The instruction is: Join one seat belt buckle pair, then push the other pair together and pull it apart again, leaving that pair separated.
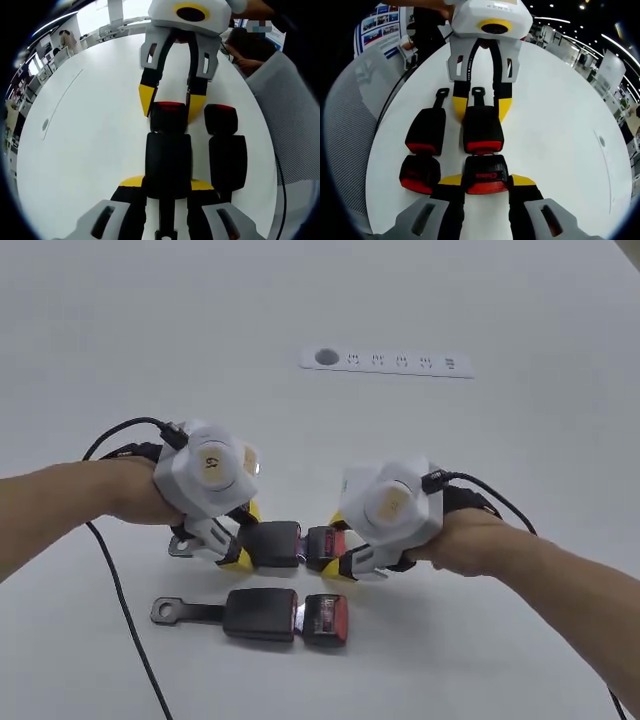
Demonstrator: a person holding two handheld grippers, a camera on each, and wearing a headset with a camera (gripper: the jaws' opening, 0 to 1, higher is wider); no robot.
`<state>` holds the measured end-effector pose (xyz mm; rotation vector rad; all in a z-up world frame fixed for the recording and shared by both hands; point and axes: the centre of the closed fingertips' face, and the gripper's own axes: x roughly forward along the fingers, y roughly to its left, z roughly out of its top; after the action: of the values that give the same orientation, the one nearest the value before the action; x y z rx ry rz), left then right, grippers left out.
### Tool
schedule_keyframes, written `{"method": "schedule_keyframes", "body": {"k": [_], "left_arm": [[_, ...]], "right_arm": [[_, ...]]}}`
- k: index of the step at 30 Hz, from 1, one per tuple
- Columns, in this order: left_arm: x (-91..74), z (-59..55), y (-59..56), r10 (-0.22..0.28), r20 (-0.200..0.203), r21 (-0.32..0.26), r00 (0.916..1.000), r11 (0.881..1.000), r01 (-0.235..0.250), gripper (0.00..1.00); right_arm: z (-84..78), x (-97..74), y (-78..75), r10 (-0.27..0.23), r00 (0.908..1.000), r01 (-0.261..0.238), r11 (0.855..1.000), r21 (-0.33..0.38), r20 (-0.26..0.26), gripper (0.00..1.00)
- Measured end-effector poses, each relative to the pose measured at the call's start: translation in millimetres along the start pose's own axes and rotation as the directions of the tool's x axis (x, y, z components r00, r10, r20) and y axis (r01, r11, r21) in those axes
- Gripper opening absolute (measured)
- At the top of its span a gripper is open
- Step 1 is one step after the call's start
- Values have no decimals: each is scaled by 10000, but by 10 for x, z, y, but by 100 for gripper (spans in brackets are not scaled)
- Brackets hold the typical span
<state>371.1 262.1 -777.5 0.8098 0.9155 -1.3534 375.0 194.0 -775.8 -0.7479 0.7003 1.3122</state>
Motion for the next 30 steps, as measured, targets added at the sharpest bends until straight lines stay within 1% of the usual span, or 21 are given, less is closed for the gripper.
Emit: {"method": "schedule_keyframes", "body": {"k": [8, 14, 19, 20, 22, 24, 30], "left_arm": [[0, -13, 8, -24, 37, -99, 10000, 9999, 25, 31], [12, -34, 21, -18, -51, -85, 10000, 10000, 17, 31], [16, -41, 24, -17, -157, -63, 9999, 10000, 16, 31], [18, -45, 28, -19, -172, -39, 9999, 10000, 18, 31], [22, -49, 32, -5, -189, -37, 9998, 10000, 4, 32], [22, -46, 30, -7, -194, -19, 9998, 10000, 7, 32], [22, -46, 27, -31, -103, 39, 9999, 10000, 31, 32]], "right_arm": [[-16, 0, -3, -3, 10000, 3, 10000, 57, -23, 30], [-35, -13, -4, -43, 9999, 43, 10000, 41, -109, 30], [-118, -67, -24, -55, 9996, 54, 10000, -19, -280, 30], [-146, -80, -26, -52, 9992, 52, 10000, -5, -388, 30], [-153, -115, -14, 19, 9995, -18, 10000, 32, -314, 30], [-156, -107, -11, 43, 9998, -41, 10000, 80, -200, 30], [-142, -106, -4, 46, 9999, -45, 9999, 92, -154, 30]]}}
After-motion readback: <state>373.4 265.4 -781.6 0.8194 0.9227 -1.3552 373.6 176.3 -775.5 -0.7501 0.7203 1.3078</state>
